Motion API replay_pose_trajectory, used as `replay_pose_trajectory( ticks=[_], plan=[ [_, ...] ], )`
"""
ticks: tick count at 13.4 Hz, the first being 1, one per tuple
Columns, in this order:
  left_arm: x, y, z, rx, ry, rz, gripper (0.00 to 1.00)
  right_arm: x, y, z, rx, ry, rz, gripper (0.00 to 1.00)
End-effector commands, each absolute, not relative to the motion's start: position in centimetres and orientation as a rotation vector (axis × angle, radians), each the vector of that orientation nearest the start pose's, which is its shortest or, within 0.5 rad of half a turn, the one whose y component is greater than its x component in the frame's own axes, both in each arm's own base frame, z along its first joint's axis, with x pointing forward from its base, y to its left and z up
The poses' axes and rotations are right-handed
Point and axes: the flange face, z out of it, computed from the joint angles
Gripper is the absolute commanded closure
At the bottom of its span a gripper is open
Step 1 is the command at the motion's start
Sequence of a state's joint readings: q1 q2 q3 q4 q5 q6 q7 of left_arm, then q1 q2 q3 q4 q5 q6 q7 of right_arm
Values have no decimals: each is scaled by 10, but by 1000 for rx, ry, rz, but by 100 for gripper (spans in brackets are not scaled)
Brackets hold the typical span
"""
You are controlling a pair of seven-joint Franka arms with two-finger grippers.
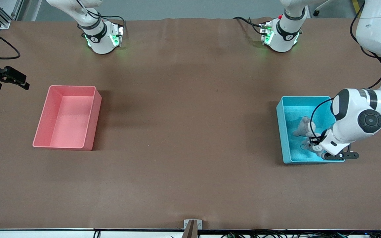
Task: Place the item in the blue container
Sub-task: 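Carry the plush with the left gripper into the blue box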
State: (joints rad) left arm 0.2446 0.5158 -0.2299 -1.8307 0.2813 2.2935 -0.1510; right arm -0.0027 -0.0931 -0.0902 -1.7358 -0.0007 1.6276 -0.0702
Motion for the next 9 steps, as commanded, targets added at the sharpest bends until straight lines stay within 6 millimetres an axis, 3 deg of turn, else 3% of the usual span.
replay_pose_trajectory(
  ticks=[1,2,3,4,6,9],
  plan=[
    [643,26,246,-3024,14,33,68,519,-55,602,-3119,24,16,0],
    [643,28,247,-3025,5,31,58,519,-55,602,-3118,27,16,0],
    [643,28,250,-3024,7,26,23,519,-55,602,-3119,24,16,0],
    [643,29,253,-3022,15,25,0,519,-55,602,-3119,24,16,0],
    [643,49,272,-3020,-17,0,0,519,-54,602,-3118,22,19,0],
    [636,51,316,-3026,-68,27,0,519,-52,601,-3119,5,28,0]
  ],
)
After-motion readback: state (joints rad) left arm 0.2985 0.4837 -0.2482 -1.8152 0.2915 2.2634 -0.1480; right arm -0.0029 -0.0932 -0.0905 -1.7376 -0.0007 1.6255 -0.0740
